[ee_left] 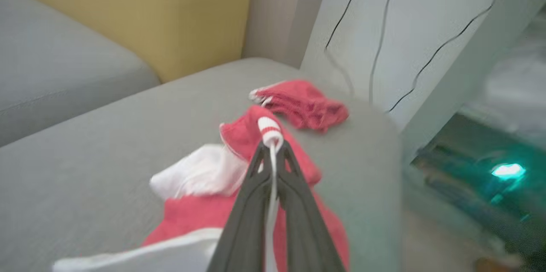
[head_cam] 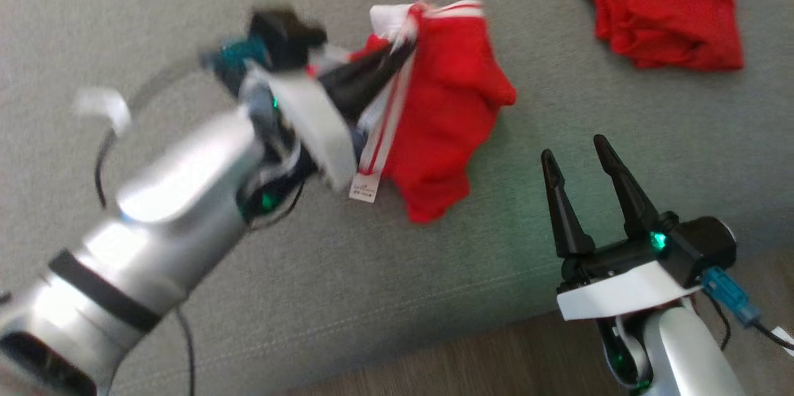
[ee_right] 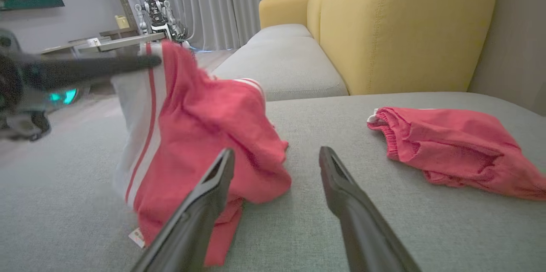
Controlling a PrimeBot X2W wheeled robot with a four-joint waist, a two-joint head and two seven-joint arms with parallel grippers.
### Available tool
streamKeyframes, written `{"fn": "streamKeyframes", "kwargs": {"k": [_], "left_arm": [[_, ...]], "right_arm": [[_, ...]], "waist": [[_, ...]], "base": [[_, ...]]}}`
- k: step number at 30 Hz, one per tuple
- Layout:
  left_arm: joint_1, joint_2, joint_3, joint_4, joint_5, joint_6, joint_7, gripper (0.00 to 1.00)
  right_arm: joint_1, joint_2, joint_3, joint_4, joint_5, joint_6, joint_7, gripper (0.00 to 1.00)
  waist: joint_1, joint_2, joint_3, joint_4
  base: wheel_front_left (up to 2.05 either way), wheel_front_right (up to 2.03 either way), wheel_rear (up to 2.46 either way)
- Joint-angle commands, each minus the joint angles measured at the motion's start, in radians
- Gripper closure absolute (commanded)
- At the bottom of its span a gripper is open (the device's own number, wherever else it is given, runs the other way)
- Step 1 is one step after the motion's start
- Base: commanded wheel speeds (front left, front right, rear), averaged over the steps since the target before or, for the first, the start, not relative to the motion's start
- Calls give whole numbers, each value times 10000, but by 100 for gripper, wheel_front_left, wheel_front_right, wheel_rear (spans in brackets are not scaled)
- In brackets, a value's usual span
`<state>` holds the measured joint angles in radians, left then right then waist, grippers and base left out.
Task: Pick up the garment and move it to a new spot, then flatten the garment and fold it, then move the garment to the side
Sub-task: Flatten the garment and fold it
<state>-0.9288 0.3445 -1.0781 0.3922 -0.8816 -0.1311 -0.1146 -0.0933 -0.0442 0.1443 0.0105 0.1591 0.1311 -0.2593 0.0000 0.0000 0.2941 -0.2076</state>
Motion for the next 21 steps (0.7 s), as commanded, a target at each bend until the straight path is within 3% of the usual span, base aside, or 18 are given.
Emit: {"fn": "streamKeyframes", "kwargs": {"k": [1, 3, 5, 9, 12, 16, 21], "left_arm": [[-943, 98, 955, -616, -916, 4, 276, 100], [-1301, -168, 1753, -821, -1940, 213, 531, 100], [-1734, -503, 2491, -948, -2679, 705, 654, 100], [-2941, -997, 3487, -975, -3213, 1576, 687, 100], [-3963, -1251, 4135, -703, -3230, 2064, 363, 100], [-4974, -1165, 4583, 155, -2652, 2620, -370, 100], [-4616, -853, 4814, 870, -2586, 2943, -684, 100]], "right_arm": [[-163, -60, 308, -238, 174, -4, -24, 0], [-191, -60, 426, -197, 340, -4, -24, 0], [-211, -60, 585, -146, 478, -4, -24, 0], [-167, -60, 707, -100, 735, -4, -24, 0], [-99, -60, 664, -83, 795, -4, -24, 0], [11, -60, 610, -62, 786, -4, -24, 0], [139, -60, 446, -110, 778, -4, -24, 0]], "waist": [[0, 0, -326, -277], [0, 0, -474, -447], [0, 0, -606, -657], [0, 0, -863, -1070], [0, 0, -1036, -1280], [0, 0, -1240, -1382], [0, 0, -1374, -1240]], "base": [[0, 0, 0], [0, 0, 0], [0, 0, 0], [0, 0, 0], [0, 0, 0], [0, 0, 0], [0, 0, 0]]}}
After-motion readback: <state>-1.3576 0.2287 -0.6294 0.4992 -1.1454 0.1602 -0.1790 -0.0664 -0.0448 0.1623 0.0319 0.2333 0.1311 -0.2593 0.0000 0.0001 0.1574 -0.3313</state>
